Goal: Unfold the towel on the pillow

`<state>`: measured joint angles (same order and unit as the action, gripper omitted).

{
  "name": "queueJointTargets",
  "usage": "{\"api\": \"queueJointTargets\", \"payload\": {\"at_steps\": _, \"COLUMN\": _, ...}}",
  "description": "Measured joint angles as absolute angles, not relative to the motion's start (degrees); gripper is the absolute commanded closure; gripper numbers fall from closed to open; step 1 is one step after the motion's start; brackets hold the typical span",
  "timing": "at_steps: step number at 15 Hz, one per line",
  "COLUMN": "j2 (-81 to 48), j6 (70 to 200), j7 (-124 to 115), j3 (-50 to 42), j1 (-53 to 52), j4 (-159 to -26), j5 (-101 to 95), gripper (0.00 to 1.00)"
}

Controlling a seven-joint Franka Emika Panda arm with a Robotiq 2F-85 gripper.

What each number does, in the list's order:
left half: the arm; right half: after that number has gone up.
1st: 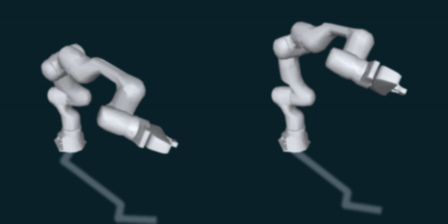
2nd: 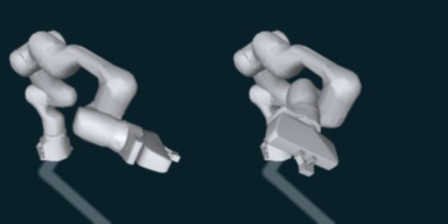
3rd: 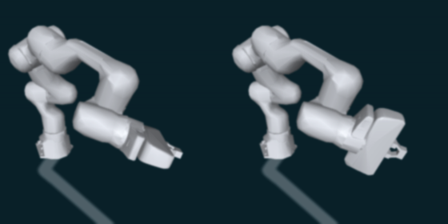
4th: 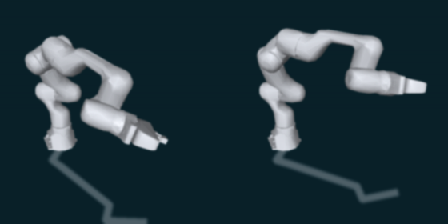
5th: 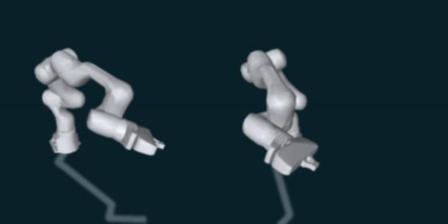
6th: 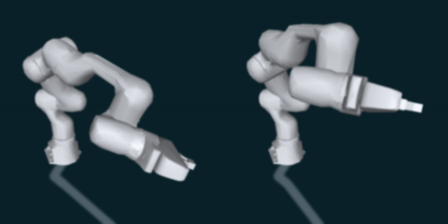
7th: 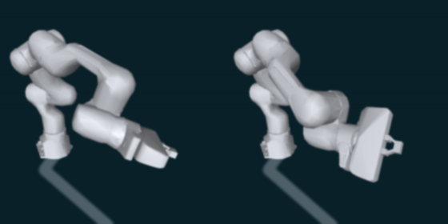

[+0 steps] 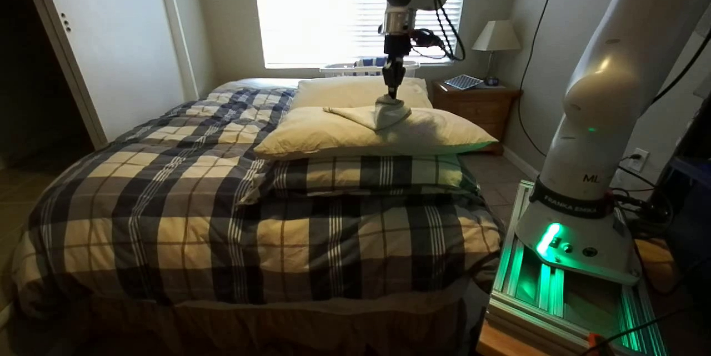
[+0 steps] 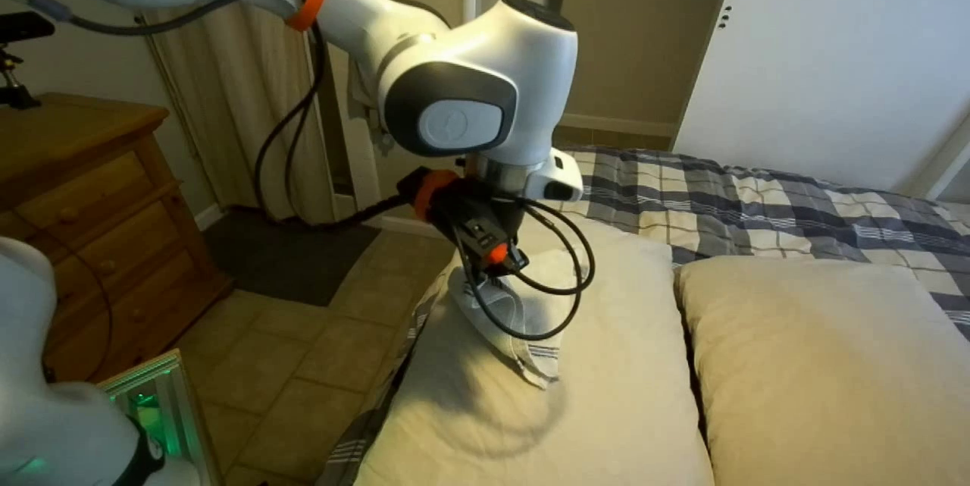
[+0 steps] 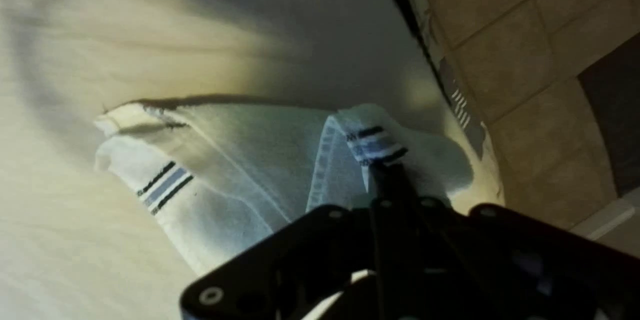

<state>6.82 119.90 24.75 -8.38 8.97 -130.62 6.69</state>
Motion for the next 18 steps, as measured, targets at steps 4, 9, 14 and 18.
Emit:
{"api": "queueJointTargets", "payload": {"at_steps": 4, "j2": 13.1, "j6": 112.8, "j7": 27.5, "j3": -10.1, "j1": 9.0, "j4": -133.9, "j5": 5.3, "gripper": 1.0}}
{"api": "queueJointTargets", "payload": {"at_steps": 9, "j2": 17.0, "j6": 105.2, "j7": 28.9, "j3": -12.2, "j1": 9.0, "j4": -136.0, "j5": 0.5, "gripper": 1.0}}
{"api": "queueJointTargets", "payload": {"at_steps": 14, "j2": 18.8, "j6": 101.4, "j7": 31.3, "j3": -13.2, "j1": 9.0, "j4": -138.1, "j5": -0.9, "gripper": 0.67}}
{"api": "queueJointTargets", "payload": {"at_steps": 18, "j2": 20.0, "j6": 98.0, "j7": 33.0, "j3": -13.7, "j1": 9.0, "j4": -138.4, "j5": -0.9, "gripper": 0.41}}
